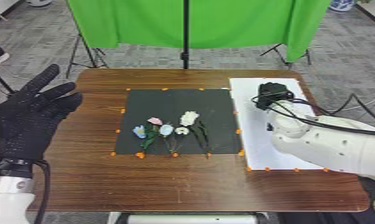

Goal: Arrange flowers

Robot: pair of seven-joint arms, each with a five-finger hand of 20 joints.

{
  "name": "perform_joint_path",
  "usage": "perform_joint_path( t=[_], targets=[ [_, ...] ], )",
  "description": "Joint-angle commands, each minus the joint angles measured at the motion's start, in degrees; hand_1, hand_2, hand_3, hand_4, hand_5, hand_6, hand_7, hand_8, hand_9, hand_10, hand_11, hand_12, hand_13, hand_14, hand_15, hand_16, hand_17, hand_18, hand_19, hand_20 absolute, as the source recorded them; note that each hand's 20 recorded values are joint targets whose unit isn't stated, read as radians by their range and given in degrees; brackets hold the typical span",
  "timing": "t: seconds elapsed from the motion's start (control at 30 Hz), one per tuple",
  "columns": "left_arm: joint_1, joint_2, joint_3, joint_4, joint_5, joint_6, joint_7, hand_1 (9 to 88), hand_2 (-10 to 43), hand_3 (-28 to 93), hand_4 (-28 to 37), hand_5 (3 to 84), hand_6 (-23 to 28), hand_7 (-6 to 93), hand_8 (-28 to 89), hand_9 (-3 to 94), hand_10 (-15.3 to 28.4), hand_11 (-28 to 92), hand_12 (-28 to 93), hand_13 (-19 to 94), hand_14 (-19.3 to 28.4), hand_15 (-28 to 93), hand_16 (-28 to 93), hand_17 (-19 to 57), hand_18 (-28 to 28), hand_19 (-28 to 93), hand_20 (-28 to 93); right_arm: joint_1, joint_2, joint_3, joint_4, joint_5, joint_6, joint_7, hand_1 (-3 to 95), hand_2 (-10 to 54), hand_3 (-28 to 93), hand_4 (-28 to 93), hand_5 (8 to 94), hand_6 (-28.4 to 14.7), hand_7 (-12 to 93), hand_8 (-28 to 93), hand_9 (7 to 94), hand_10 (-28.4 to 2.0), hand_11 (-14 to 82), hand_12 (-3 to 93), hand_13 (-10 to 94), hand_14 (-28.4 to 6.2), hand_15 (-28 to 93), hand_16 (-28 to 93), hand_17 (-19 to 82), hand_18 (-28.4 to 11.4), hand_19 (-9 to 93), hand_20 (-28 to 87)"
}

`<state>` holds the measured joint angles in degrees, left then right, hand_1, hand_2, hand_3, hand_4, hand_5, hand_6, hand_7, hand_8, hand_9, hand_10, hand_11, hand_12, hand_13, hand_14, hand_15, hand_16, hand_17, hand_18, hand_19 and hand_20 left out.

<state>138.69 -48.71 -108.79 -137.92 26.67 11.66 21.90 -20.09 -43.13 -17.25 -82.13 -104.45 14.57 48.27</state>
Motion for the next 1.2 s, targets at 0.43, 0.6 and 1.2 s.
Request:
perform_joint_path(
  t=[0.43,0.6,1.2],
  targets=[
    [0.2,-0.28,-0.24,0.18,0.36,-0.23,-1.47,23.7,6.1,79,-21.8,33.4,8.3,16.5,-10,34.2,21.4,32,13,27,28.4,62,-12,-5.2,26.3,62,27,3.7,0.2,-5.2,-0.2,-5.0,10.2,3.9,58.9,-9.5,72,-28,79.4,1.6,39,-3,93.5,-4.5,12.5,35.1,88,1.8,51,28,51,-14.1,93,13],
    [-0.5,-0.19,-0.30,0.34,0.41,-0.12,-2.43,23.7,6.1,78,-21.8,33.5,8.3,16.6,-10,34.2,21.4,32,13,27,28.4,62,-12,-5.2,26.2,62,27,4.3,-0.5,-3.4,-2.4,-5.3,11.3,3.4,58.7,-9.5,72,-28,80.0,1.4,38,-2,93.6,-4.4,12.8,35.4,88,1.8,52,28,51,-14.3,93,15],
    [-1.2,-0.15,-0.16,0.53,0.47,-0.04,-3.08,23.7,6.2,78,-21.8,33.6,8.3,16.5,-10,34.3,21.4,32,13,27,28.4,62,-12,-5.2,26.3,62,27,0.5,-6.3,0.0,-13.1,-4.8,15.1,0.0,58.2,-9.5,74,-28,81.0,1.1,37,-1,93.7,-4.0,14.0,34.9,89,1.4,53,27,51,-15.0,93,19]
  ],
)
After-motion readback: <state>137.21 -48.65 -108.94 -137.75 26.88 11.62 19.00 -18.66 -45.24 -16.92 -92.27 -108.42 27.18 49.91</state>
